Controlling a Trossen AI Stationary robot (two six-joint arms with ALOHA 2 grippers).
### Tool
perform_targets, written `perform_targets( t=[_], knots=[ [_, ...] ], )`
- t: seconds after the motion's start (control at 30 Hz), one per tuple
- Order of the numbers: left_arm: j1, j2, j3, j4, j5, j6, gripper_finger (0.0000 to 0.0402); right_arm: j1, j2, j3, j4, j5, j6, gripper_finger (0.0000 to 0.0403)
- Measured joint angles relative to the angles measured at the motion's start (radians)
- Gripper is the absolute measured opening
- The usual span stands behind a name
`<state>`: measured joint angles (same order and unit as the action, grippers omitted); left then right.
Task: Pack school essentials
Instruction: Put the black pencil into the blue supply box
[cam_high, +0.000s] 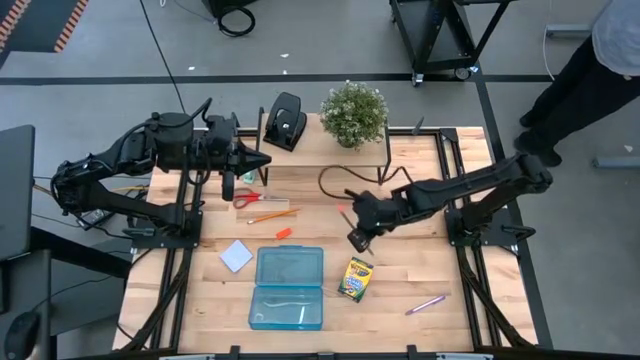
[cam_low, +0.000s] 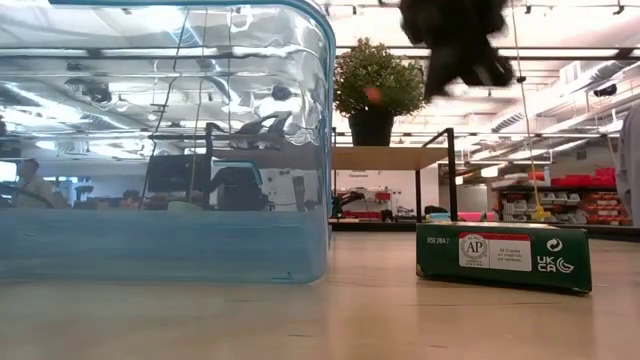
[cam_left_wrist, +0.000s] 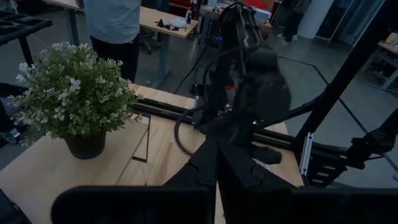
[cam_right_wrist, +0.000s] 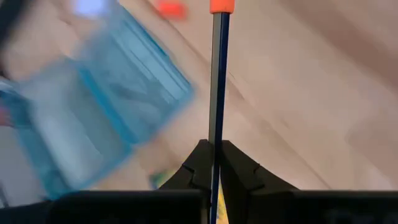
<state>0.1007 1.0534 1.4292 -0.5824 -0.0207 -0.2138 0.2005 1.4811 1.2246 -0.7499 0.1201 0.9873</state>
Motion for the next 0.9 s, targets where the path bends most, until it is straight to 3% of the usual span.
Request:
perform_targets(
  t=[0.27,0.4,0.6,0.9],
  knots=[
    [0.000,0.000,0.000,0.049,0.001,-0.002,0.0023,-0.011,0.162,0.333,-0.048,0.064,-0.136,0.0021],
    [0.000,-0.002,0.000,0.049,0.055,-0.018,0.0015,-0.014,0.268,0.463,-0.038,0.063,-0.200,0.0024],
    [-0.001,-0.008,-0.001,0.045,0.162,-0.045,0.0013,-0.014,0.400,0.618,0.012,0.052,-0.256,0.0026],
    [-0.023,-0.044,-0.001,0.045,0.176,-0.039,0.0018,-0.014,0.556,0.795,0.075,0.003,-0.354,0.0027]
  ],
)
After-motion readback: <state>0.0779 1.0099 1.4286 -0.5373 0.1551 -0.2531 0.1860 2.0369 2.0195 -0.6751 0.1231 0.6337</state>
